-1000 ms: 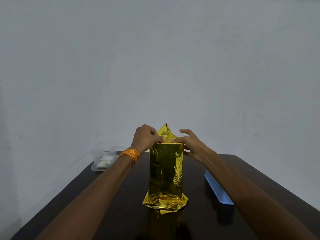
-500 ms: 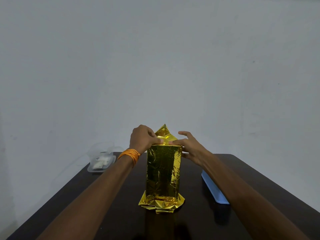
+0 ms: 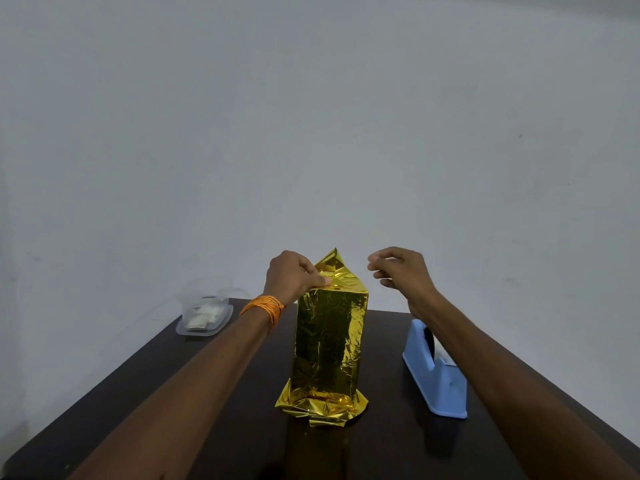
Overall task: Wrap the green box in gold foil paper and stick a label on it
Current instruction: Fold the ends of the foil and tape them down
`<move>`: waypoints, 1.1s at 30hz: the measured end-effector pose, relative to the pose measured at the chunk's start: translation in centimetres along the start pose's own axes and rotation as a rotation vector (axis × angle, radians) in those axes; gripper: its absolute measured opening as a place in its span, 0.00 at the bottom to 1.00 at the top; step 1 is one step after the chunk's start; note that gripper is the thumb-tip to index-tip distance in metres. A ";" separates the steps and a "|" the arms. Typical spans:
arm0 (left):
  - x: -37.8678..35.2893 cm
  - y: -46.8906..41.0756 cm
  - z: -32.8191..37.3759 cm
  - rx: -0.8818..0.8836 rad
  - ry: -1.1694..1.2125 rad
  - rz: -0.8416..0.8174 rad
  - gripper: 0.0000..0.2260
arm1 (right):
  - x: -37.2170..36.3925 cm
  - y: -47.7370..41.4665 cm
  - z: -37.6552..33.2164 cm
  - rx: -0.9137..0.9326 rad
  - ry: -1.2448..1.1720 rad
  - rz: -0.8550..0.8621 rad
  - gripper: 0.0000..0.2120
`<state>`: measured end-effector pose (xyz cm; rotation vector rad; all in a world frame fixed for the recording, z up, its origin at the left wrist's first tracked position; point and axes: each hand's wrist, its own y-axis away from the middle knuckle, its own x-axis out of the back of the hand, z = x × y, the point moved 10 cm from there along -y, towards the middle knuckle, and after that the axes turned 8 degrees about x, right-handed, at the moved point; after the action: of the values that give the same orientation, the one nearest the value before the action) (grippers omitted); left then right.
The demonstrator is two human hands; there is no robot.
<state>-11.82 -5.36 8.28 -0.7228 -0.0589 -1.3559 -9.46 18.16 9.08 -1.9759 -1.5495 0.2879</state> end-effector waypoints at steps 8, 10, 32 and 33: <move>0.1 0.1 0.2 -0.006 -0.018 -0.013 0.12 | -4.3 -0.3 -4.7 0.146 0.299 -0.485 0.15; 0.0 0.1 0.1 -0.001 -0.021 -0.012 0.12 | -5.1 -0.2 -4.9 0.124 0.319 -0.571 0.28; -0.2 -0.1 0.0 0.001 -0.045 -0.009 0.11 | -9.0 -2.1 -1.6 0.083 0.542 -0.736 0.33; -0.2 -0.1 0.0 -0.001 -0.048 -0.009 0.11 | -8.9 -2.4 -1.6 0.090 0.567 -0.732 0.34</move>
<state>-11.96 -5.15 8.22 -0.7566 -0.0996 -1.3470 -13.18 9.60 10.01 -1.1514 -1.6877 -0.4547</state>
